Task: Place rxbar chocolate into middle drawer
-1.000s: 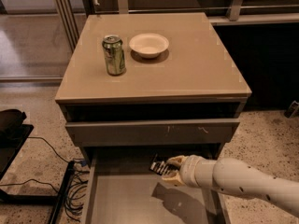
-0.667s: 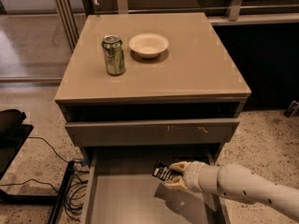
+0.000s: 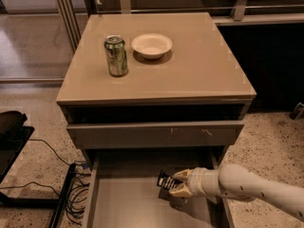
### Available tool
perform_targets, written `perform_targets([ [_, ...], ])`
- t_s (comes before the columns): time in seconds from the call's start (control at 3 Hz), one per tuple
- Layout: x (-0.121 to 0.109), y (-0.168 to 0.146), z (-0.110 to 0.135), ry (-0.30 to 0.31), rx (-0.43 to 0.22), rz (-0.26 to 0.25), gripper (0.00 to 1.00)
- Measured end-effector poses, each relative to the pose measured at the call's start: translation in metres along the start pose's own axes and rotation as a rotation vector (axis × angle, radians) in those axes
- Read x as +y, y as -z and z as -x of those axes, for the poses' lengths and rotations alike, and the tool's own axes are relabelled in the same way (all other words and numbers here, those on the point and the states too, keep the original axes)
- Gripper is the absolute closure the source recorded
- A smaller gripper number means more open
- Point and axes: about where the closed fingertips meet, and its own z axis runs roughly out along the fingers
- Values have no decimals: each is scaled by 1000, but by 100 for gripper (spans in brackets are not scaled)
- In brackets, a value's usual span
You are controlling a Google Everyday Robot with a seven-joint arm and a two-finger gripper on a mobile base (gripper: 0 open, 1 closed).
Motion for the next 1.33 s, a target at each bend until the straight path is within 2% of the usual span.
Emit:
perform_targets([
  [0.67, 13, -42, -29, 55, 161, 74, 100],
  [1.0, 14, -46, -27, 62, 162, 84, 81],
  [1.33, 14, -46, -27, 62, 162, 84, 59],
])
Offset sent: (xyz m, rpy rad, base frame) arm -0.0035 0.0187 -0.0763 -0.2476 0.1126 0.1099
